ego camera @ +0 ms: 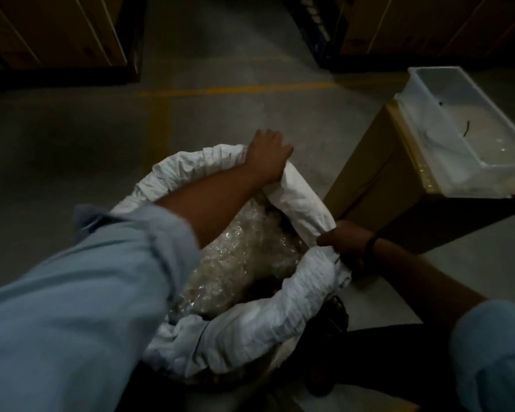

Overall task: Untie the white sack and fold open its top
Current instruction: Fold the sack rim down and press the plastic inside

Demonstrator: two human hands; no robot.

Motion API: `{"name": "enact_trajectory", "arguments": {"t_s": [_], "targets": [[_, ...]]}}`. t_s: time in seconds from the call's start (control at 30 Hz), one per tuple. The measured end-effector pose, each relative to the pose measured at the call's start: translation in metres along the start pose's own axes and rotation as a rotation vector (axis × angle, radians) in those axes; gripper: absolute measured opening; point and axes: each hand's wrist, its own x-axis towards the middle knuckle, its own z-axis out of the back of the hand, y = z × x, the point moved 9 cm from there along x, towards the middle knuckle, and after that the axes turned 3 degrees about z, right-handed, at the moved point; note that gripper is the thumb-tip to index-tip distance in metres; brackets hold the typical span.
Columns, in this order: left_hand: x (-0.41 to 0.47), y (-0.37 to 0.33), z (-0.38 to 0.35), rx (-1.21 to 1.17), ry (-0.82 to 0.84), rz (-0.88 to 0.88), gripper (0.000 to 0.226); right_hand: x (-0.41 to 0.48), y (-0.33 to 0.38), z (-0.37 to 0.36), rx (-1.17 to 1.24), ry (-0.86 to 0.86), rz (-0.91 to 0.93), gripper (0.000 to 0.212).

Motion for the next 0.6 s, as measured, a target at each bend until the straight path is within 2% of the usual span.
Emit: {"name": "enact_trajectory", "arguments": {"t_s": [0.07,0.1,0.17,0.23,0.33,0.37,0.43,0.47,0.53,0.57,0.6], "targets": [[-0.034,-0.003,0.010,-0.160,-0.003,0.042,0.085,-0.006,0.006,-0.004,-0.012,-0.002,0.023,0.024],[-0.057,-0.005,0.010,-0.269,-0.001,0.061,0.092,-0.005,0.012,-0.005,-0.034,0.000,0.041,0.020],[-0.111,-0.010,0.000,-0.446,0.036,0.118,0.099,-0.001,0.026,-0.008,-0.044,0.001,0.084,0.024],[-0.168,-0.027,-0.008,-0.695,0.185,0.209,0.108,0.002,0.034,-0.009,-0.055,-0.021,0.118,0.037],[-0.229,-0.083,-0.036,-0.899,0.537,0.237,0.097,-0.007,0.044,-0.008,-0.158,-0.058,0.191,0.075],[-0.242,-0.098,-0.047,-0.913,0.602,0.230,0.092,-0.013,0.057,-0.004,-0.336,-0.108,0.293,0.090],[-0.256,-0.111,-0.060,-0.960,0.619,0.263,0.074,-0.038,0.093,-0.018,-0.886,-0.138,0.667,0.116],[-0.250,-0.119,-0.062,-0.971,0.611,0.265,0.062,-0.056,0.099,-0.039,-1.152,-0.067,0.845,0.124],[-0.241,-0.132,-0.063,-0.984,0.659,0.272,0.043,-0.084,0.082,-0.082,-1.530,0.144,1.048,0.136],[-0.249,-0.137,-0.067,-0.961,0.721,0.252,0.055,-0.089,0.063,-0.100,-1.633,0.256,1.065,0.139],[-0.251,-0.130,-0.067,-0.876,0.713,0.313,0.070,-0.094,0.044,-0.115,-1.690,0.360,1.051,0.140]]}}
